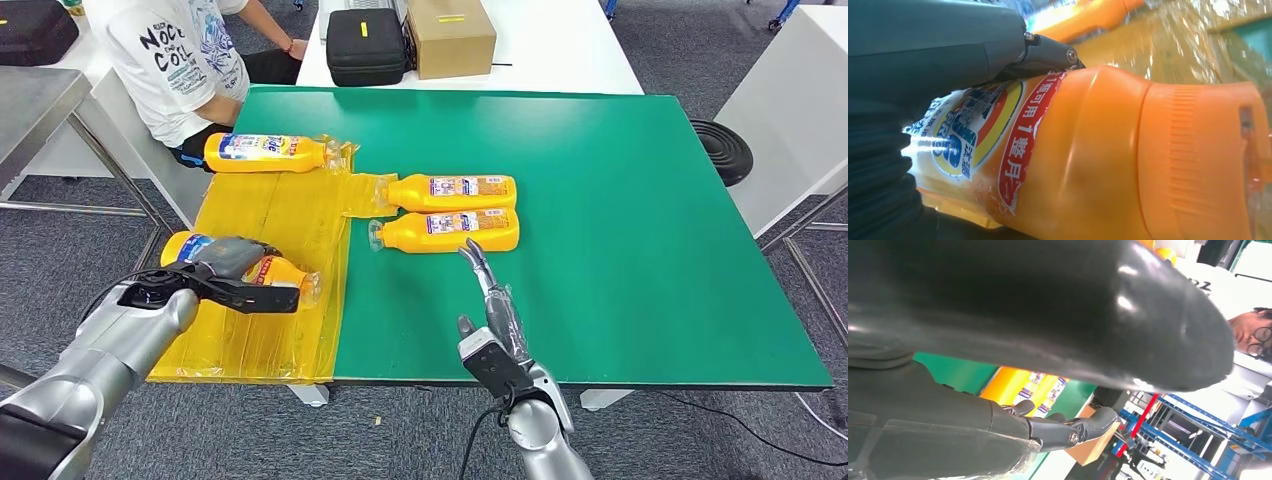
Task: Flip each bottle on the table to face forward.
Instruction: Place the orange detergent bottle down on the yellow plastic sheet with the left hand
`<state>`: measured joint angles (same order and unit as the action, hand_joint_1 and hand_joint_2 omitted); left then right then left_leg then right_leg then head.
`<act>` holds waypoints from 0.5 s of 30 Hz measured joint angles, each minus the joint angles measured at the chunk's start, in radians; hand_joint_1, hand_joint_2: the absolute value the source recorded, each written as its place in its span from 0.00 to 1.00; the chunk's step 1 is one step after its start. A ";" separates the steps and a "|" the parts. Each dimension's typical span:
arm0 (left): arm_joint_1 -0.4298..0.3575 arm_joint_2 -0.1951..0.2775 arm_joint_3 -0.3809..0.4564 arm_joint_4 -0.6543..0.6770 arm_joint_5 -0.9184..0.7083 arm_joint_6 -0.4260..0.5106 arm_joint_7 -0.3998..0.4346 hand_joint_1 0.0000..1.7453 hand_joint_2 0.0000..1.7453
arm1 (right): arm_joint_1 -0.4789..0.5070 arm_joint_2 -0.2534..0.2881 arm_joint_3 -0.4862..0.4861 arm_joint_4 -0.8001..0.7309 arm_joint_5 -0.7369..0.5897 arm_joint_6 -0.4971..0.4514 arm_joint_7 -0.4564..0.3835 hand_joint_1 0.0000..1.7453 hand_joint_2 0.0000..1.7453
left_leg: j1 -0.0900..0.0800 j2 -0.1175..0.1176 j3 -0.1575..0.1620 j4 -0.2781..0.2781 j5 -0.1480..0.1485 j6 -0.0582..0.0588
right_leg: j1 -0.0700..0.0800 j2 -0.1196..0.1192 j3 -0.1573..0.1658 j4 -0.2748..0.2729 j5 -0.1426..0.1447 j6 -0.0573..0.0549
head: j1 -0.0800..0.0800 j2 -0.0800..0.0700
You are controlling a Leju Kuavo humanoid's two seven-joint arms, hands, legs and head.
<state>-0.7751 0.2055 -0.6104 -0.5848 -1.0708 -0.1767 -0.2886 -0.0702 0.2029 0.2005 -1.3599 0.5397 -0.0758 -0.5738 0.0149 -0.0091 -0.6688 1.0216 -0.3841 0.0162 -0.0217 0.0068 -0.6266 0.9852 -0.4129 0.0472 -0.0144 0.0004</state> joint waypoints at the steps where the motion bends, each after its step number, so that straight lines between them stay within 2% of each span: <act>1: -0.001 0.000 0.000 0.008 0.005 -0.006 -0.005 1.00 1.00 | 0.000 0.000 0.000 0.004 -0.002 -0.001 0.000 0.00 0.00 | 0.000 0.000 0.000 0.000 0.000 0.000 | 0.000 0.000 0.000 0.000 0.000 0.000 | 0.000 0.000; 8: -0.019 0.002 0.002 0.054 0.045 -0.034 -0.056 1.00 1.00 | -0.021 0.001 0.007 0.045 -0.011 -0.004 -0.014 0.00 0.00 | 0.000 0.000 0.001 0.000 0.000 0.000 | 0.000 0.000 0.001 0.000 0.000 0.000 | 0.000 0.000; 10: -0.023 0.002 0.002 0.063 0.048 -0.040 -0.062 0.94 1.00 | -0.026 0.001 0.007 0.056 -0.016 -0.006 -0.018 0.00 0.00 | 0.000 0.000 0.001 0.000 0.000 0.000 | 0.000 0.000 0.001 0.000 0.000 0.000 | 0.000 0.000; 11: -0.025 0.002 0.002 0.067 0.050 -0.042 -0.065 0.89 1.00 | -0.027 0.001 0.007 0.062 -0.019 -0.006 -0.019 0.00 0.00 | 0.000 0.000 0.001 0.000 0.000 0.000 | 0.000 0.000 0.001 0.000 0.000 0.000 | 0.000 0.000; 13: -0.028 0.002 0.002 0.074 0.054 -0.042 -0.070 0.63 1.00 | -0.031 0.001 0.007 0.073 -0.022 -0.006 -0.021 0.00 0.00 | 0.000 0.000 0.001 0.000 0.000 0.000 | 0.000 0.000 0.001 0.000 0.000 0.000 | 0.000 0.000; 15: -0.029 0.002 0.001 0.081 0.057 -0.041 -0.073 0.43 1.00 | -0.036 0.001 0.009 0.083 -0.024 -0.006 -0.023 0.00 0.00 | 0.000 0.000 0.001 0.000 0.000 0.000 | 0.000 0.000 0.001 0.000 0.000 0.000 | 0.000 0.000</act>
<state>-0.8039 0.2071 -0.6091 -0.5039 -1.0142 -0.2179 -0.3618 -0.1061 0.2038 0.2092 -1.2764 0.5160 -0.0820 -0.5964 0.0149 -0.0091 -0.6679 1.0216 -0.3841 0.0162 -0.0217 0.0068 -0.6255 0.9855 -0.4128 0.0472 -0.0145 0.0004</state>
